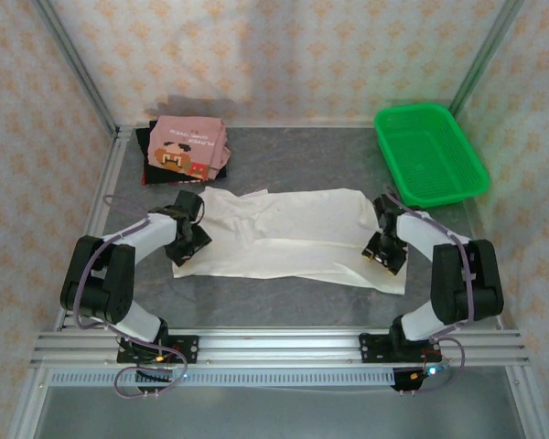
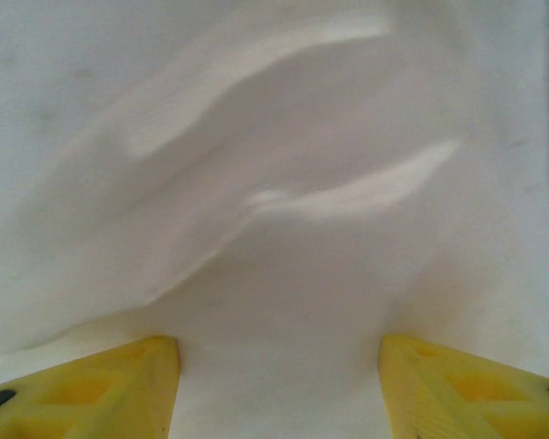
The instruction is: Fold and stack the t-shirts
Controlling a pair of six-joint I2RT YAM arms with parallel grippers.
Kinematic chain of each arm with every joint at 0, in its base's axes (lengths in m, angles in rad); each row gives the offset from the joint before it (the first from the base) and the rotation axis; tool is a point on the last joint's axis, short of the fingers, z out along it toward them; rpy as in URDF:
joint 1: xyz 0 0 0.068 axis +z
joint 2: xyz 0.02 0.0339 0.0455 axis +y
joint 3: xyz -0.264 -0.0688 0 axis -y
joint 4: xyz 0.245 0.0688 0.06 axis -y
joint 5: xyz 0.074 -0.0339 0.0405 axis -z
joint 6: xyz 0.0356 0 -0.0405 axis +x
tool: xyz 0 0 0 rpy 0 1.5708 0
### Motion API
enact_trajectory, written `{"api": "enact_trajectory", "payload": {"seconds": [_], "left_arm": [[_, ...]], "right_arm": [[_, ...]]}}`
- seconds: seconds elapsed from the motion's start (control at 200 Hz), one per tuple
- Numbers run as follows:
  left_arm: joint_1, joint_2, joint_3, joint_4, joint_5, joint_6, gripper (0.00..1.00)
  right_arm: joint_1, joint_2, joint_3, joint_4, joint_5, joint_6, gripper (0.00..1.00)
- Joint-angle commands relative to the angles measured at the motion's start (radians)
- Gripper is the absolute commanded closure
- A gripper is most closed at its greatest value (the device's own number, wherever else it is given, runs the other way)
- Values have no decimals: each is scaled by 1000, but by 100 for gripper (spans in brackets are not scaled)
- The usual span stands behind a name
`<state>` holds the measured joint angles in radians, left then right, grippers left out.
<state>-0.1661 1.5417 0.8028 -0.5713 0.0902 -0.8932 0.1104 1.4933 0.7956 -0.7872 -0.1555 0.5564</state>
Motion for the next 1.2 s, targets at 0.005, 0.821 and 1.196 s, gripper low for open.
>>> {"api": "enact_trajectory", "payload": {"seconds": [0.005, 0.821, 1.196], "left_arm": [[23, -9, -70, -130, -87, 27, 32], [19, -379, 176, -80, 149, 195, 14], [-4, -240, 242, -11, 191, 221, 15]], "right_arm": [[-2, -58, -41, -86, 72, 25, 39], [-111, -57, 114, 311, -442, 314, 38], [-1, 43, 93, 417, -432, 402, 41]]}}
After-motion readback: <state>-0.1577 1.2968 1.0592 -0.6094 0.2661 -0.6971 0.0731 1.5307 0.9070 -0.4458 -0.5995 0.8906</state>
